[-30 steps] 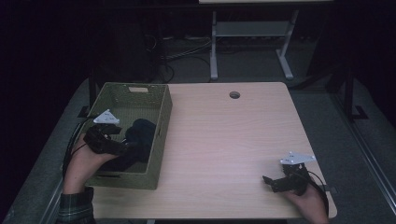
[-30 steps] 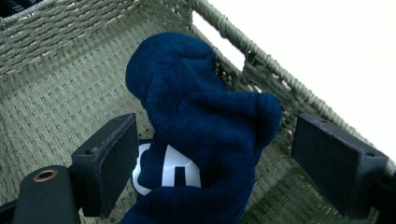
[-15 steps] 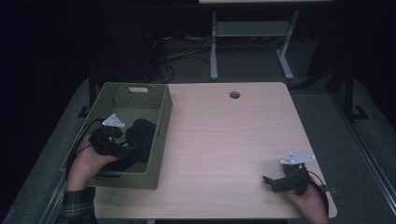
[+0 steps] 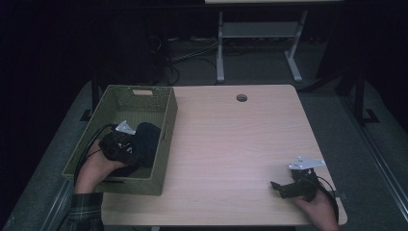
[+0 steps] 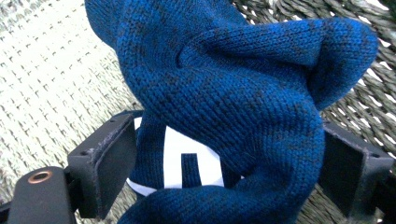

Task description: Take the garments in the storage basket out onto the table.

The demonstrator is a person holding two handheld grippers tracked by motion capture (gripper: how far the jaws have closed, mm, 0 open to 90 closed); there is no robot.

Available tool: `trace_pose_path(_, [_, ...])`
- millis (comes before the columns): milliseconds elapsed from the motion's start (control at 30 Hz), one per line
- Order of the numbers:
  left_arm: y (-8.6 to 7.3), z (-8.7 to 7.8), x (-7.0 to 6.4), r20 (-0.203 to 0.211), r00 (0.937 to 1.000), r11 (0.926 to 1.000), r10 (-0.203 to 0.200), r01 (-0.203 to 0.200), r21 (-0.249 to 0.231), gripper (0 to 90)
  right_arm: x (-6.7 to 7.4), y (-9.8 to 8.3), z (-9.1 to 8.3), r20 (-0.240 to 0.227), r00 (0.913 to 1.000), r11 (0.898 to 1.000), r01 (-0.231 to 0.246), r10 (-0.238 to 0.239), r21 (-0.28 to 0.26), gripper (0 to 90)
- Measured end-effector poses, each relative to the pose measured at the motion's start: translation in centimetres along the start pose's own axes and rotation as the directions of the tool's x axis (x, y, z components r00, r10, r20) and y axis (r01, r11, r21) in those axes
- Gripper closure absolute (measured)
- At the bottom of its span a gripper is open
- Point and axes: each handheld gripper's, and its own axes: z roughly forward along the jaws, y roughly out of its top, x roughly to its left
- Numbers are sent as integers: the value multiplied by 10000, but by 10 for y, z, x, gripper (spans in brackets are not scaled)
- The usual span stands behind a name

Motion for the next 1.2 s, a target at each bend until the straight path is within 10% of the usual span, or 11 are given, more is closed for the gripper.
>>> trace_pose_path(667, [-7, 32, 12, 550, 9979, 9982, -337, 309, 523, 145, 0, 0, 0, 2, 10000, 10000, 6, -6, 3, 1])
trace_pose_path(1200, [-4, 27, 11, 340, 9973, 9946, -646, 616, 830, 627, 0, 0, 0, 3, 10000, 10000, 1, -1, 1, 1])
